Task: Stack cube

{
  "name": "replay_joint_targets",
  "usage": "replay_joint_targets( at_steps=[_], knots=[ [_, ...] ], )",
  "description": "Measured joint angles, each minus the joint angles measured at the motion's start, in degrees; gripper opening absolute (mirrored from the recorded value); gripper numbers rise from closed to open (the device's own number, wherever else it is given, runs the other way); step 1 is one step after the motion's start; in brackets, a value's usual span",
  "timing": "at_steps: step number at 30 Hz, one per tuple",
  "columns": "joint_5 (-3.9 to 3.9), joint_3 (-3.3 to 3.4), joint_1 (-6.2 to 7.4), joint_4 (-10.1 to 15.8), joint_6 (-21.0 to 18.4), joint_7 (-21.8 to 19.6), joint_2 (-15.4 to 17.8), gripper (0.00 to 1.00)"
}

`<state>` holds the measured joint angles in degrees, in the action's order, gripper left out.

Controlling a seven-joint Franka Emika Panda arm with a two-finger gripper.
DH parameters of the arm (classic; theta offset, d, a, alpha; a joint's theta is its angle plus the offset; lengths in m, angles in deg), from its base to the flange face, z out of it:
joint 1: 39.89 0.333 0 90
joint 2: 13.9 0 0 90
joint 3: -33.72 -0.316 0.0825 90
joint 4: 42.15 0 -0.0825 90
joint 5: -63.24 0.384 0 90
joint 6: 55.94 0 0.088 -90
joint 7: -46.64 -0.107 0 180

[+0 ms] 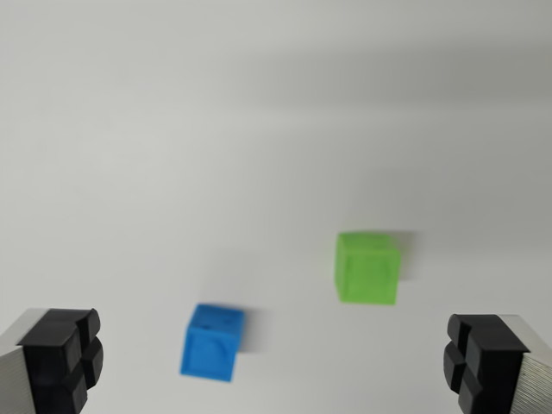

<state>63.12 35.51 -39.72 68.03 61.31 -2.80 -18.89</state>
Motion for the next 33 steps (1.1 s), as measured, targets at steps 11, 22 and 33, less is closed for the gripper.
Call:
replay_joint_targets(
  at_steps=[11,22,33],
  knots=[
    [0.0,0.18,-0.18,2.13,1.56,0.21,0.32,1.0],
    [0.0,0.63,-0.42,5.72,4.38,0.9,0.89,1.0],
    [0.03,1.26,-0.75,10.12,7.96,1.88,1.38,1.0]
  ],
)
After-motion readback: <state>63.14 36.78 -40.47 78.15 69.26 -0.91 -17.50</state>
